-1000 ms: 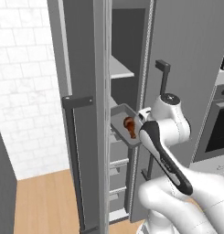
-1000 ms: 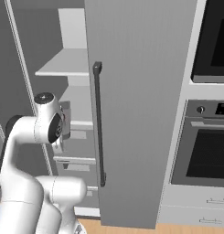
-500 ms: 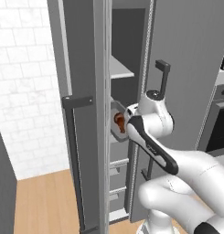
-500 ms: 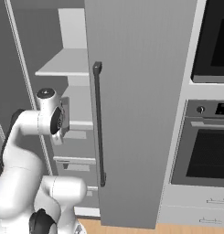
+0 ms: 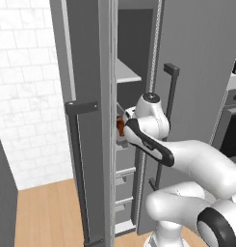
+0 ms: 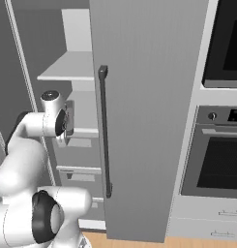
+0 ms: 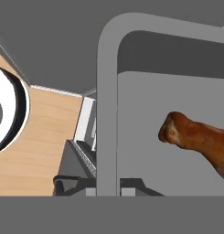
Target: Take the meat container that has the chicken drumstick and place it on the second highest rack of the freezer. Then take the vegetable container that has the eggplant and onion and place it on the highest rack of the freezer.
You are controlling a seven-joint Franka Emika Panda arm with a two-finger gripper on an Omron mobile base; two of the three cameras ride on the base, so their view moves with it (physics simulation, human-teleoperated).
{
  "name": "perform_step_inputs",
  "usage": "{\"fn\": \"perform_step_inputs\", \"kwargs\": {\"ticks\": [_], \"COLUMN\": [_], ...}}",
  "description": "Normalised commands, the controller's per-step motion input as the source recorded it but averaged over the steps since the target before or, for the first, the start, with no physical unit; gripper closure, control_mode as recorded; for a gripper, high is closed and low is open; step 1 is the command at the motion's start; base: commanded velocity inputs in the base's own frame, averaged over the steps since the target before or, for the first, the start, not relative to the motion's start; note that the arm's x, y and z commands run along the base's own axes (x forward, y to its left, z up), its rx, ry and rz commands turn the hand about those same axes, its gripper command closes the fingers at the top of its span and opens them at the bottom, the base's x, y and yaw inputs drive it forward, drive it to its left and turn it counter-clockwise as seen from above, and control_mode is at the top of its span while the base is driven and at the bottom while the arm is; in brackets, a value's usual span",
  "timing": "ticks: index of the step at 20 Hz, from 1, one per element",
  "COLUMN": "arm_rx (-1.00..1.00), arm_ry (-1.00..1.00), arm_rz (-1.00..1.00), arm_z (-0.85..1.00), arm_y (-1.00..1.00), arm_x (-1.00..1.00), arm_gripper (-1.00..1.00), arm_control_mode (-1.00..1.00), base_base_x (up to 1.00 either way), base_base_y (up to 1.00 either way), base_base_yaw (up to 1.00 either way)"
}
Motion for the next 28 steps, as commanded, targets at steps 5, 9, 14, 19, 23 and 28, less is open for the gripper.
{"fn": "perform_step_inputs", "kwargs": {"ticks": [5, 9, 14, 19, 23, 28], "arm_rx": [0.0, 0.0, 0.0, 0.0, 0.0, 0.0], "arm_ry": [0.0, 0.0, 0.0, 0.01, 0.01, 0.0], "arm_rz": [-0.16, -0.18, -0.11, -0.04, -0.02, -0.01], "arm_z": [-0.07, -0.05, -0.06, -0.14, -0.17, -0.21], "arm_y": [0.0, 0.01, 0.04, 0.02, 0.0, 0.04], "arm_x": [0.24, 0.31, 0.46, 0.5, 0.51, 0.52], "arm_gripper": [1.0, 1.0, 1.0, 1.0, 1.0, 1.0], "arm_control_mode": [-1.0, -1.0, -1.0, -1.0, -1.0, -1.0], "base_base_x": [0.0, 0.0, 0.0, 0.0, 0.0, 0.0], "base_base_y": [0.0, 0.0, 0.0, 0.0, 0.0, 0.0], "base_base_yaw": [0.0, 0.0, 0.0, 0.0, 0.0, 0.0]}}
